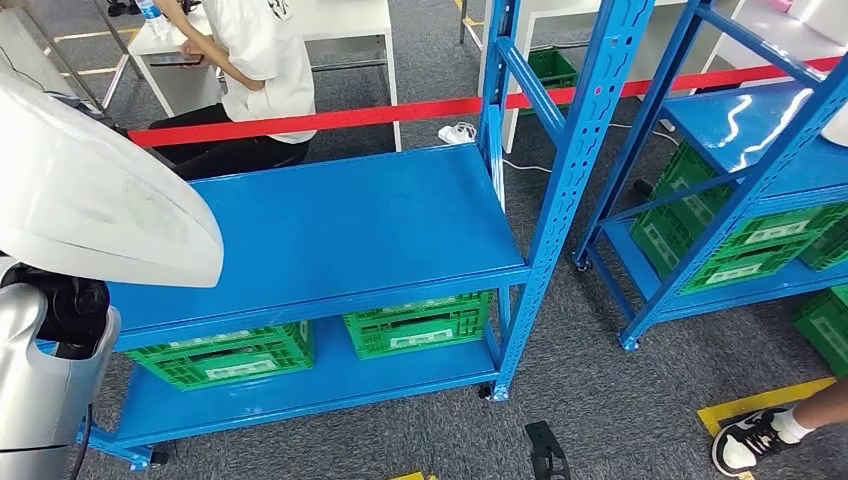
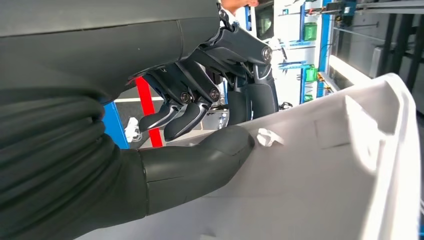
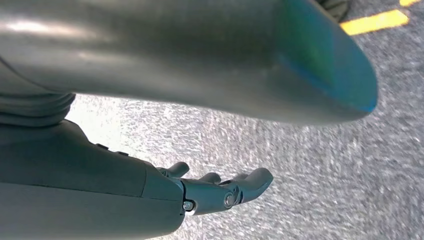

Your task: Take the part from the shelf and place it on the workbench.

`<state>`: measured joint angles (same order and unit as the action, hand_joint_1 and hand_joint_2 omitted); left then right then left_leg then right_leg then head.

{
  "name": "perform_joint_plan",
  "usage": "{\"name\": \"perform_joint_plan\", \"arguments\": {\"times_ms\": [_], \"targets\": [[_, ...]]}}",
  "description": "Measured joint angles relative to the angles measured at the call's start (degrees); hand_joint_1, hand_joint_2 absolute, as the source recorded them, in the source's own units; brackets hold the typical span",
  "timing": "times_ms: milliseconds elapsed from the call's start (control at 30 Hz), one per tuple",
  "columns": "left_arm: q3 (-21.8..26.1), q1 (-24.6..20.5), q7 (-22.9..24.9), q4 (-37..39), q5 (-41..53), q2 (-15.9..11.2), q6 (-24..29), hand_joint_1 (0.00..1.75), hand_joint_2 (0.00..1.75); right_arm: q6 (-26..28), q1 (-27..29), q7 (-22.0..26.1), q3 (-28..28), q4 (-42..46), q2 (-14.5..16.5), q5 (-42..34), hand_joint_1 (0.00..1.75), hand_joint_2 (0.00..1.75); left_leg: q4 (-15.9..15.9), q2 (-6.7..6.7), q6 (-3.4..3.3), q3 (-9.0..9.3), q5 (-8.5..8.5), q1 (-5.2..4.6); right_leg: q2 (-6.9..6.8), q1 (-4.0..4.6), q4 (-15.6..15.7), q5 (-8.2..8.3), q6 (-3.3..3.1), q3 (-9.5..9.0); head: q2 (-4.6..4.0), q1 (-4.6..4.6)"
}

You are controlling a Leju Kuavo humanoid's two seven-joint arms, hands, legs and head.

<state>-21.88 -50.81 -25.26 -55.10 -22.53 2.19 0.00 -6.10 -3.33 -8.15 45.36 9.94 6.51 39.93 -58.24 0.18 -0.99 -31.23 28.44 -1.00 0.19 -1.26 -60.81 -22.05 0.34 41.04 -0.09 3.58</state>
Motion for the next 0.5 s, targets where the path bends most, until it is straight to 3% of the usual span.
{"name": "perform_joint_plan", "arguments": {"times_ms": [67, 133, 167, 233, 267, 300, 367, 400, 467, 500], "targets": [[-0.1, -0.04, 0.03, 0.04, 0.0, 0.14, 0.0, 1.75, 1.75, 0.01, 0.01, -0.01, 0.01, 0.0, -0.02, 0.0, 0.0, 0.0, 0.82, 0.16, -0.31, -0.91, -2.01, 0.4, 0.05, 0.03, -3.9, -4.82, 0.39, 1.19, 0.0, 0.11], [-0.17, 0.09, 0.05, 0.09, 0.0, 0.19, -0.01, 1.75, 1.75, 0.02, -0.03, 0.02, 0.02, 0.0, -0.13, 0.0, 0.0, 0.0, 0.86, 0.21, -0.47, -2.73, -3.52, 0.49, 0.04, 0.03, -10.72, -10.19, 0.86, 2.54, 0.0, 0.25], [-0.18, 0.24, 0.06, 0.13, 0.0, 0.19, -0.01, 1.75, 1.75, 0.02, -0.03, 0.02, 0.03, 0.0, -0.22, 0.0, 0.0, 0.0, 0.77, 0.25, -0.39, -3.7, -4.2, 0.53, 0.03, -0.01, -13.42, -11.19, 1.08, 2.65, 0.0, 0.26], [-0.19, 0.58, 0.06, 0.22, 0.0, 0.18, -0.01, 1.75, 1.75, 0.02, -0.02, 0.02, 0.05, 0.0, -0.34, 0.0, 0.0, 0.0, 0.44, 0.33, -0.1, -5.64, -5.41, 0.7, 0.01, -0.14, -14.29, -9.81, 1.47, 0.73, 0.0, 0.29], [-0.19, 0.68, 0.05, 0.24, 0.0, 0.17, 0.0, 1.75, 1.75, 0.02, -0.05, 0.03, 0.05, 0.0, -0.38, -0.01, 0.0, 0.0, 0.08, 0.35, 0.16, -6.64, -5.94, 0.85, -0.02, -0.28, -11.91, -8.51, 1.67, -1.67, 0.0, 0.31], [-0.19, 0.71, 0.05, 0.19, 0.0, 0.17, 0.0, 1.75, 1.75, 0.02, -0.15, 0.04, 0.06, 0.0, -0.38, -0.03, 0.0, 0.0, -0.43, 0.35, 0.5, -7.66, -6.4, 0.92, -0.05, -0.36, -8.16, -8.31, 1.86, -4.66, 0.0, 0.4], [-0.21, 0.71, 0.01, 0.01, 0.0, 0.14, 0.0, 1.75, 1.75, -0.01, -0.32, 0.2, 0.1, 0.01, -0.38, -0.14, 0.0, 0.0, -1.41, 0.31, 1.29, -9.02, -7.17, 0.93, 0.15, -0.29, -2.11, -9.16, 1.25, -8.84, 0.0, 0.62], [-0.23, 0.72, -0.01, -0.08, 0.0, 0.14, 0.0, 1.75, 1.75, -0.03, -0.36, 0.31, 0.15, 0.01, -0.38, -0.19, 0.0, 0.0, -1.57, 0.28, 1.68, -9.28, -7.57, 0.87, 0.29, -0.14, -0.8, -9.85, 0.71, -9.48, 0.0, 0.65], [-0.34, 0.8, -0.02, -0.05, 0.0, 0.16, 0.01, 1.75, 1.75, -0.08, -0.32, 0.55, 0.33, 0.0, -0.37, -0.24, 0.0, 0.0, -1.37, 0.22, 2.43, -9.36, -8.34, 0.99, 0.28, -0.08, -0.6, -9.19, -0.49, -8.89, 0.0, 0.59], [-0.38, 0.83, 0.02, -0.01, 0.0, 0.13, 0.02, 1.75, 1.75, -0.09, -0.35, 0.65, 0.42, 0.0, -0.35, -0.27, 0.0, 0.0, -1.59, 0.15, 2.78, -9.6, -7.77, 1.07, 0.21, -0.09, -0.57, -8.55, -0.96, -8.46, 0.0, 0.48]]}}
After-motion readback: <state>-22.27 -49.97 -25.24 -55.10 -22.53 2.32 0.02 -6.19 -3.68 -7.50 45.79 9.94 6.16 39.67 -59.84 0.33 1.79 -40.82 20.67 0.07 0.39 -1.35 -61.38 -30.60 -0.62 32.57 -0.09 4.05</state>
